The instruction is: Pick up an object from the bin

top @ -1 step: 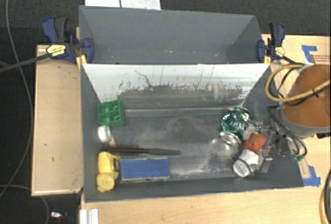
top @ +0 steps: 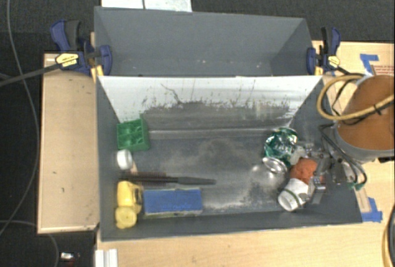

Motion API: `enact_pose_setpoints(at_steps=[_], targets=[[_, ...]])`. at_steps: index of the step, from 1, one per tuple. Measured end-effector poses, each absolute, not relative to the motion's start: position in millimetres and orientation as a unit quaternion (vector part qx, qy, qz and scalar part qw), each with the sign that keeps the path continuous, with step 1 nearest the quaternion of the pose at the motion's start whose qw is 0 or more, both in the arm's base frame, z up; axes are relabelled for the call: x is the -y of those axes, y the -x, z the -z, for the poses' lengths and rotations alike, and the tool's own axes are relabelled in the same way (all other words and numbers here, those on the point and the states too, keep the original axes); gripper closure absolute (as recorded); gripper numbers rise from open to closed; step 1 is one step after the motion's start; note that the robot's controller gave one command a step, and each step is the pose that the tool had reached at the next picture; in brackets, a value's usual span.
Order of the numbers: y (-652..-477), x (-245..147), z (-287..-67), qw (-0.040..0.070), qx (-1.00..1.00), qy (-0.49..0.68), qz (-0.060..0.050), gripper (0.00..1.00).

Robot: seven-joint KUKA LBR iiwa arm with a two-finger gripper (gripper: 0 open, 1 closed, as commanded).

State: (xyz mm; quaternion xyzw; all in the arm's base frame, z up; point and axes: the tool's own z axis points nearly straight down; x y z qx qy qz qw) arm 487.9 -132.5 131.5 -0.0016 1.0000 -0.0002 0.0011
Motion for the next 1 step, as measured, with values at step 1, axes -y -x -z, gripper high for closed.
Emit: enact_pose_setpoints(at_steps=[1], targets=[[-489.4, 152.1, -72.9, 0.001, -0.990, 0.139, 0.000, 0.00]])
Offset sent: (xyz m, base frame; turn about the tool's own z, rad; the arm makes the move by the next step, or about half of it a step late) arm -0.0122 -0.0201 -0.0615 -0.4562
